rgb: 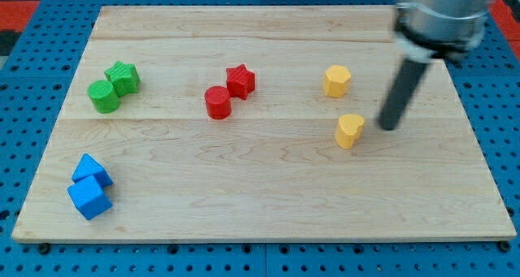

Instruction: Place yellow heart to the bottom left of red star

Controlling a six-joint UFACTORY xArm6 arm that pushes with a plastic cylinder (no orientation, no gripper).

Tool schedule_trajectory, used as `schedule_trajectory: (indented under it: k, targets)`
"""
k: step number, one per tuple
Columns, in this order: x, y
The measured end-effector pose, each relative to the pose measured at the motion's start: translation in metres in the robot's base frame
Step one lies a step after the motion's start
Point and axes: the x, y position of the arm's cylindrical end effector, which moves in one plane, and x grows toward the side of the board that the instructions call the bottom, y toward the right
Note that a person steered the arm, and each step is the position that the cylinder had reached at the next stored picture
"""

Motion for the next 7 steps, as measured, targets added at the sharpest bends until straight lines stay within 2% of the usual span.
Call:
schedule_trajectory:
  k: [1,2,3,4,5,6,7]
  targets:
    - [0.010,-0.094]
    - [0.026,-0.081]
    - [0.058,-0.094]
    - [0.040,-0.144]
    - [-0.026,-0.175]
    - [-0.056,-0.180]
    - [-0.022,-0.150]
